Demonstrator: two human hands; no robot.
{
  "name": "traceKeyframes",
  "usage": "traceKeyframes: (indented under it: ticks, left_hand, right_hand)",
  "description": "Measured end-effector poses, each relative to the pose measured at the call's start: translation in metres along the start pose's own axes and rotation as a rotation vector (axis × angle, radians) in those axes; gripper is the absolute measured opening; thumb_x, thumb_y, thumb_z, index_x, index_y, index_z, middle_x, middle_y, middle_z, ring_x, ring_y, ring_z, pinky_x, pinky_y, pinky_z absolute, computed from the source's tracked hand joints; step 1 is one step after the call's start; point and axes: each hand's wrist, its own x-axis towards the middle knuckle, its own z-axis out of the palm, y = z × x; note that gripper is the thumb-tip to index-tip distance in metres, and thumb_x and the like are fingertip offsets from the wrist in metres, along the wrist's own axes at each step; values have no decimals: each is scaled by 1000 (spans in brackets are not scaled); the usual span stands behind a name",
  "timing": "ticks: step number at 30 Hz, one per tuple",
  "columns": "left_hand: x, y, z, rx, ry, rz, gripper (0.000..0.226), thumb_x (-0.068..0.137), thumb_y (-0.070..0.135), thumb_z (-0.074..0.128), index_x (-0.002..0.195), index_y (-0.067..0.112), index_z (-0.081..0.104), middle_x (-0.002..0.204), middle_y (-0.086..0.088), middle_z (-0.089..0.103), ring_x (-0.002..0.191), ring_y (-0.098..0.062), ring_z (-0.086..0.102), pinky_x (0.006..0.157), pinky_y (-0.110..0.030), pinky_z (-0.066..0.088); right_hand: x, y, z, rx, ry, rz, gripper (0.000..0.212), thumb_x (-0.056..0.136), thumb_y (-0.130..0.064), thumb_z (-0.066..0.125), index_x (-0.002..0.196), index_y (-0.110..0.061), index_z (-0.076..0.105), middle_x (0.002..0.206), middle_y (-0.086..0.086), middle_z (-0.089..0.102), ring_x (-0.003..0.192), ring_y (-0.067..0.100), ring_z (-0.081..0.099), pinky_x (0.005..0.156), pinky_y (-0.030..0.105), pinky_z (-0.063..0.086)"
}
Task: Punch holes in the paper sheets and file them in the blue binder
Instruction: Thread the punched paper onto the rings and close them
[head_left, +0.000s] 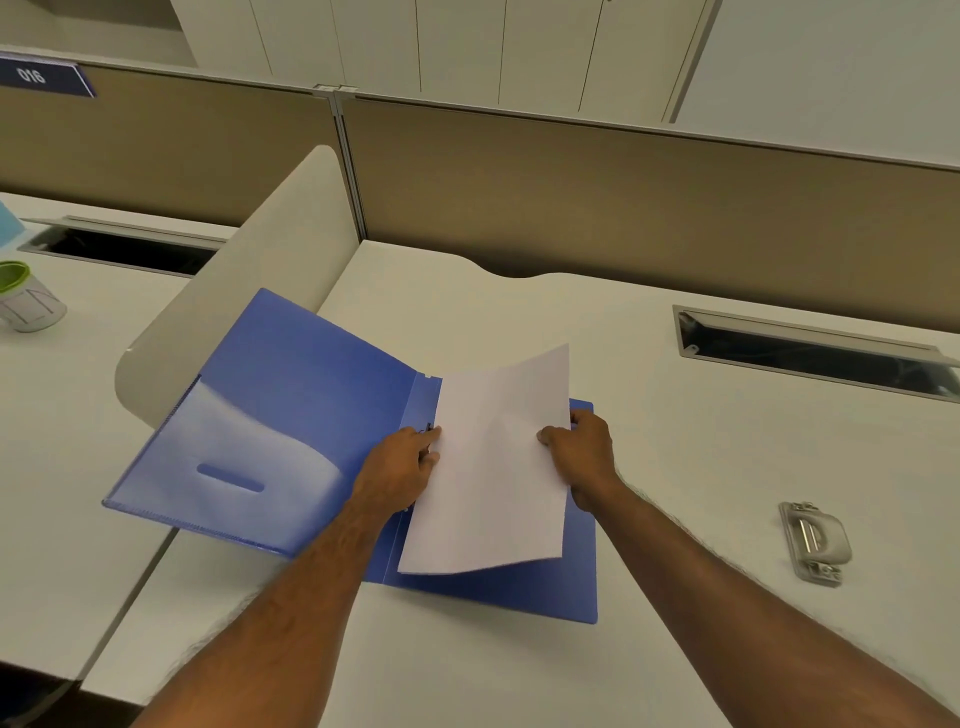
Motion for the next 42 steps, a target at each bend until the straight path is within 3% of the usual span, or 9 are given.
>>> traceKeyframes:
  ticks: [2, 6, 13, 22, 25, 31, 35, 40, 42]
  left_hand:
    - [-2, -1, 0, 4, 3, 12, 45, 97, 30, 46, 141, 24, 43, 96, 0, 50, 84, -14, 48, 82, -30, 47]
    - [-5, -2, 1, 23, 34, 27, 47, 95, 32, 48, 141, 25, 42, 102, -2, 52, 87, -15, 51, 84, -31, 49]
    - [-8, 1, 5, 16, 81, 32, 45, 96, 28, 47, 140, 20, 43, 103, -4, 55, 91, -19, 53, 83, -31, 47]
    - [-21, -2, 7, -102, 206, -35, 25, 92, 33, 56, 103, 14, 69, 85, 0, 62, 73, -13, 54, 66, -22, 39]
    - [-25, 0, 5, -171, 199, -27, 21, 91, 29, 59, 100, 13, 70, 82, 0, 68, 72, -16, 59, 66, -28, 48]
    - [-26, -9, -1, -382, 31, -48, 29, 88, 23, 64, 117, 18, 66, 78, 1, 68, 72, -16, 63, 68, -28, 57]
    - [-23, -16, -3, -447, -59, -56, 35, 87, 16, 64, 122, 16, 64, 79, -2, 69, 72, -16, 63, 69, -20, 55]
    - [-28, -15, -5, -526, 6, -59, 44, 81, 11, 71, 122, 21, 59, 84, -2, 65, 70, -13, 60, 65, -13, 53]
    - [-31, -20, -3, -370, 66, 23, 33, 84, 20, 69, 116, 24, 64, 88, 1, 62, 75, -12, 60, 68, -19, 52]
  right_hand:
    - [0, 5, -1, -4, 2, -3, 13, 82, -8, 59, 87, -19, 59, 93, 2, 65, 84, 24, 64, 74, 38, 54]
    - [-1, 20, -3, -10, 18, -20, 14, 83, -9, 59, 95, -17, 59, 94, 1, 64, 80, 20, 62, 65, 29, 50]
    - [1, 54, -7, 12, 16, -7, 23, 87, -12, 63, 110, -14, 60, 110, 5, 67, 97, 26, 64, 89, 43, 55]
    - [-1, 71, -2, -49, 34, -66, 28, 89, -14, 64, 116, -8, 56, 113, 9, 64, 99, 25, 61, 91, 39, 51]
    - [1, 72, -2, -49, 43, -78, 27, 89, -13, 64, 115, -7, 57, 112, 10, 64, 97, 24, 61, 88, 35, 49]
    - [3, 69, -3, -54, 43, -103, 30, 90, -14, 63, 119, -5, 56, 117, 11, 64, 105, 28, 61, 95, 38, 50]
    - [4, 69, -4, -54, 50, -113, 30, 89, -14, 64, 117, -6, 57, 116, 12, 65, 105, 28, 62, 96, 41, 50]
    - [3, 69, -3, -55, 44, -97, 29, 89, -15, 64, 117, -7, 57, 115, 9, 64, 101, 25, 62, 91, 37, 51]
    - [3, 69, -2, -55, 49, -96, 28, 89, -15, 64, 115, -7, 57, 114, 9, 65, 102, 27, 63, 90, 38, 52]
